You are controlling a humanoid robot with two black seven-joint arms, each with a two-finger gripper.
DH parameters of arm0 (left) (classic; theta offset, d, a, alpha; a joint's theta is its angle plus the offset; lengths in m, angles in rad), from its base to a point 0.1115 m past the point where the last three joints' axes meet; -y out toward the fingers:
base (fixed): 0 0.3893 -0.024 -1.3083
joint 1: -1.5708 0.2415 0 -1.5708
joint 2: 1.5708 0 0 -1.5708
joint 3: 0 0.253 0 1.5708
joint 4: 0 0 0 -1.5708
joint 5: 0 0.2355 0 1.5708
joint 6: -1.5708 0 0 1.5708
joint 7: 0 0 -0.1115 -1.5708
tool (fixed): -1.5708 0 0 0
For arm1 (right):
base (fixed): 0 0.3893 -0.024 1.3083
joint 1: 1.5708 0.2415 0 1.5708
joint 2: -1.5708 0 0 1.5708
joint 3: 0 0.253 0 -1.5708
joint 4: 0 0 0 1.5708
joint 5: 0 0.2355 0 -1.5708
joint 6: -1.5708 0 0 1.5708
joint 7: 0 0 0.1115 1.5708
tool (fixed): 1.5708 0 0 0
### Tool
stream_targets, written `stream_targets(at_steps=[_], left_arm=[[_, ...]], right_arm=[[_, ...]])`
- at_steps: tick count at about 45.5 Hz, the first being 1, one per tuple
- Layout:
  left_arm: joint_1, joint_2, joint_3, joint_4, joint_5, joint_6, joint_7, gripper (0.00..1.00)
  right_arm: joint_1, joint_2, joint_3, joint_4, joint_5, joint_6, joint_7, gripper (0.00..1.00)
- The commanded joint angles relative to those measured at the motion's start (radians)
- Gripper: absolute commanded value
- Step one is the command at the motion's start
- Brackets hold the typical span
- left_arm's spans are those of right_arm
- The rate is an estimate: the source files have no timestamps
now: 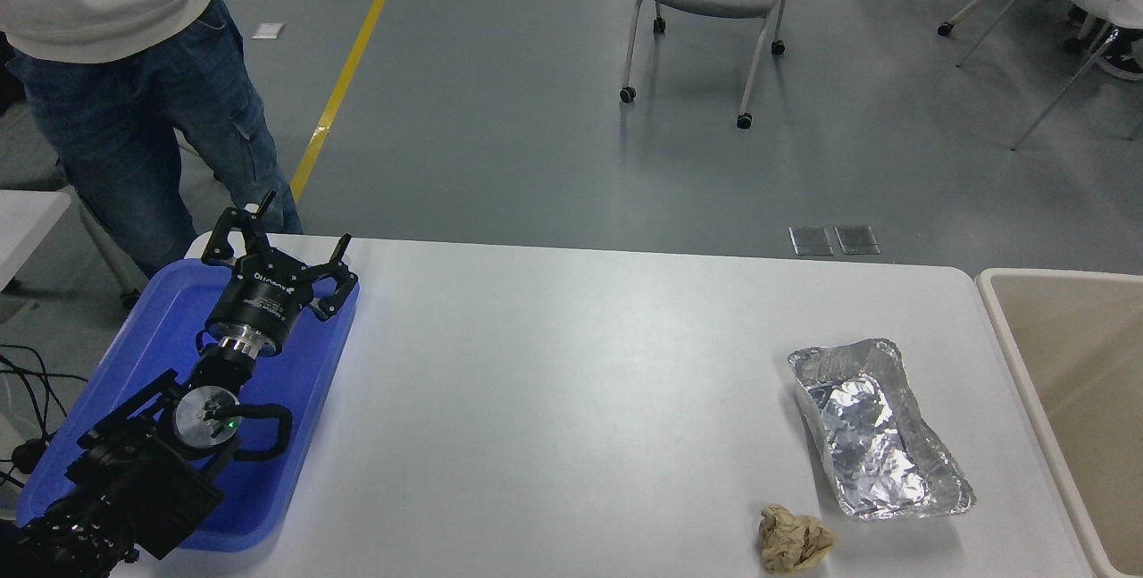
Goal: Pick up paper cup place in dustbin
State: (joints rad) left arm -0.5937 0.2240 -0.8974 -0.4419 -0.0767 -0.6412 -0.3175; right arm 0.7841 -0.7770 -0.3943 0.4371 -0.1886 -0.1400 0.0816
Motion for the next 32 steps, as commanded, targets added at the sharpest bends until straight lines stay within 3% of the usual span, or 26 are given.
stream_targets(at_steps=[1, 18, 32], left_arm=[[0.000, 0.000, 0.000, 0.000, 0.000, 0.000, 0.000, 1.00], [-0.002, 0.000, 0.000, 0.000, -0.002, 0.000, 0.000, 1.00], [-0.002, 0.000, 0.000, 0.000, 0.000, 0.000, 0.000, 1.00]], right_arm=[[0.096, -0.076, 0.080, 0.092, -0.002, 0.023, 0.000, 1.00], [0.093, -0.168, 0.426, 0.210, 0.000, 0.099, 0.001, 1.00], [0.092, -0.255, 0.367, 0.354, -0.002, 0.146, 0.003, 1.00]])
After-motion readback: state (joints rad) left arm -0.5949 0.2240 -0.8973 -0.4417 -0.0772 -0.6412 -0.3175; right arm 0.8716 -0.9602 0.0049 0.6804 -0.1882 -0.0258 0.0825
